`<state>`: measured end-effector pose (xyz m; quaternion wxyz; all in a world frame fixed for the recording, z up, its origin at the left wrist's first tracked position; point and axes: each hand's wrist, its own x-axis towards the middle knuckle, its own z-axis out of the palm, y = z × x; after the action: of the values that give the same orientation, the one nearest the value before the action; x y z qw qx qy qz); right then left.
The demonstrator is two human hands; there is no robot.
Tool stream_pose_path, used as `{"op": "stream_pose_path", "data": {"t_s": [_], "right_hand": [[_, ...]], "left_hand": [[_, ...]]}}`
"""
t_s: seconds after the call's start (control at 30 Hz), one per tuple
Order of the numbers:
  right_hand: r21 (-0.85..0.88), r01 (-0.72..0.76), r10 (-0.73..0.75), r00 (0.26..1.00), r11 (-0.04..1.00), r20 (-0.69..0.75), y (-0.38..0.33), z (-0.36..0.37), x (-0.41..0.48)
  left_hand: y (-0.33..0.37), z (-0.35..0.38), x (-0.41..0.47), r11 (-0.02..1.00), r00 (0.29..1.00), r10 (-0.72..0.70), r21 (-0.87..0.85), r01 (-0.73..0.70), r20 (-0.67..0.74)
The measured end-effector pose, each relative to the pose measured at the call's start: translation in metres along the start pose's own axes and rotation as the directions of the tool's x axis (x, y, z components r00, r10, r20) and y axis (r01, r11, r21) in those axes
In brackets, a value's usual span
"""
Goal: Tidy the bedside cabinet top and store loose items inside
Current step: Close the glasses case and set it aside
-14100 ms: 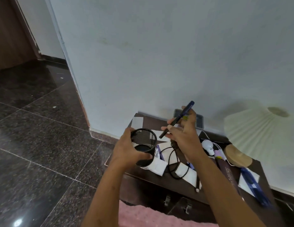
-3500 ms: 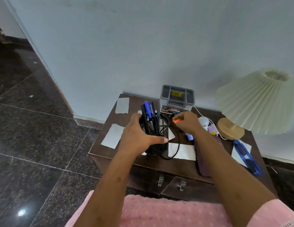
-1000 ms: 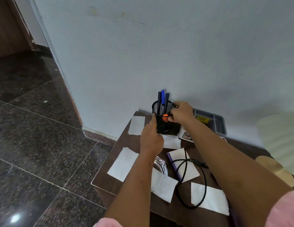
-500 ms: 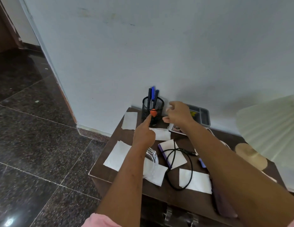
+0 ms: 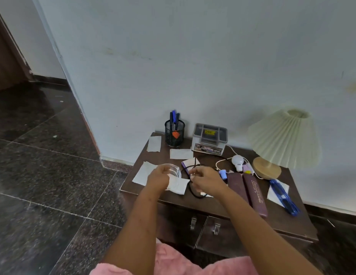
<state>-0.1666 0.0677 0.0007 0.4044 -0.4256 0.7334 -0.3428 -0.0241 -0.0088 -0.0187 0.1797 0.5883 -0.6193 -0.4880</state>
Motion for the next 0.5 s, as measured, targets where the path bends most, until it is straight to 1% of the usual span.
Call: {"op": "stream_pose_path", "data": {"t_s": [0.03,0.1,0.17,0.27,0.4,0.5], "right_hand": [[-0.044,0.005,-0.004,1.000,0.999,0.024,0.007,0.005,-0.003],[-0.189,0.037,-0.025,0.997,0.981,0.067,0.018,0.010,-0.009],[-0.279,0.052,-0.027,0.995,0.959,0.093,0.021,0.010,-0.012],[-0.322,0.036,-0.003,0.995,0.946,0.101,0.016,0.003,-0.012],[-0.365,0.032,-0.022,0.999,0.930,0.032,0.019,-0.013,-0.007],[-0.390,-0.021,0.017,1.000,0.920,-0.014,0.032,-0.032,-0.004]], "left_hand": [[-0.001,-0.001,-0.005,1.000,1.000,-0.017,0.009,0.017,0.011],[0.000,-0.001,-0.012,0.998,0.998,-0.036,0.054,0.033,0.046],[0.006,0.000,-0.017,0.995,0.998,-0.021,0.095,0.015,0.059],[0.018,0.012,-0.025,0.994,0.996,0.028,0.106,-0.036,0.081],[0.025,0.043,-0.040,0.988,0.970,0.053,0.128,-0.086,0.236],[0.022,0.071,-0.046,0.987,0.969,0.095,0.108,-0.122,0.229]]}}
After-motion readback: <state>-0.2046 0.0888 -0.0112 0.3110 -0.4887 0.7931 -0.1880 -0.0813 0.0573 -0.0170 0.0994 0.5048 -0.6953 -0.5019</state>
